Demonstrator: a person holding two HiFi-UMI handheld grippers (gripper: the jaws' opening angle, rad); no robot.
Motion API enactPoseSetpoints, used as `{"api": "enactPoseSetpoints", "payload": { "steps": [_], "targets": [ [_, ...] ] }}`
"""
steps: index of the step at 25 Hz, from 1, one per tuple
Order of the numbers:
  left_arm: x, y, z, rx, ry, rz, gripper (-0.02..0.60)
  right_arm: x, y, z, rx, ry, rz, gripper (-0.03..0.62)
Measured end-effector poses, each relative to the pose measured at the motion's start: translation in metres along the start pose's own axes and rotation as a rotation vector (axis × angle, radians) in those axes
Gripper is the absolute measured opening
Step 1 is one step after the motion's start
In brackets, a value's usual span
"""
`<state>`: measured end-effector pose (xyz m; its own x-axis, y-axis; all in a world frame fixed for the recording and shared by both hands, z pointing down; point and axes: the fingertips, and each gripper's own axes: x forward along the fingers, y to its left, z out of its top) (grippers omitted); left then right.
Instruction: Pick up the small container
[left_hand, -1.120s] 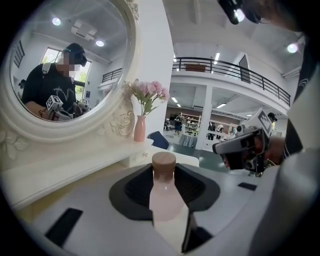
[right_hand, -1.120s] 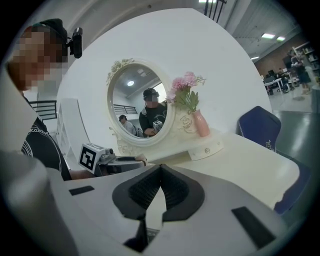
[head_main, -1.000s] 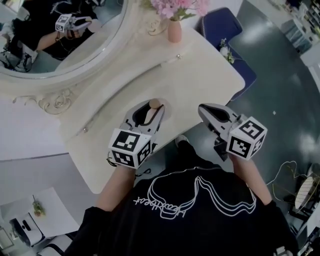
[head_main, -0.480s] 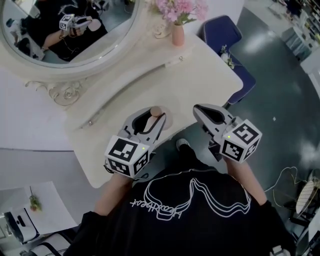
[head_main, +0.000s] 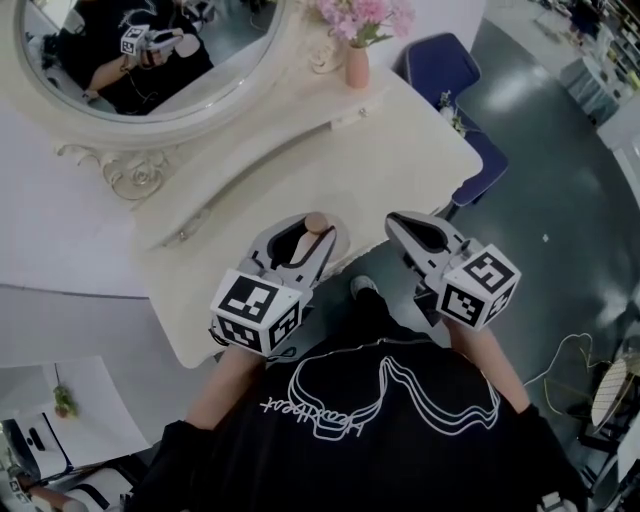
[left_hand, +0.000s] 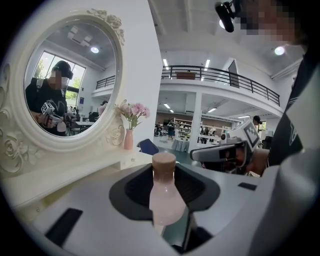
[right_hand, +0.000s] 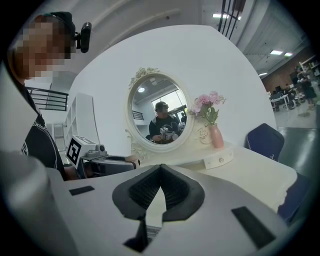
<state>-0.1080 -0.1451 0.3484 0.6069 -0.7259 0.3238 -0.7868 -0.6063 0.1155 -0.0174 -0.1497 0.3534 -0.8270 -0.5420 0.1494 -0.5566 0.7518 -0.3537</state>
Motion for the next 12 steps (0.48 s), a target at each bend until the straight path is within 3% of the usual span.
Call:
{"api": "enactPoseSetpoints", "payload": {
  "steps": [12],
  "targets": [
    [0.0052,-0.0024,-0.0094,-0.004,0.026,0.007,0.137,-0.0034,-0.0031,-0.0058,0.031,0.009,0.007,0.008]
  ]
}}
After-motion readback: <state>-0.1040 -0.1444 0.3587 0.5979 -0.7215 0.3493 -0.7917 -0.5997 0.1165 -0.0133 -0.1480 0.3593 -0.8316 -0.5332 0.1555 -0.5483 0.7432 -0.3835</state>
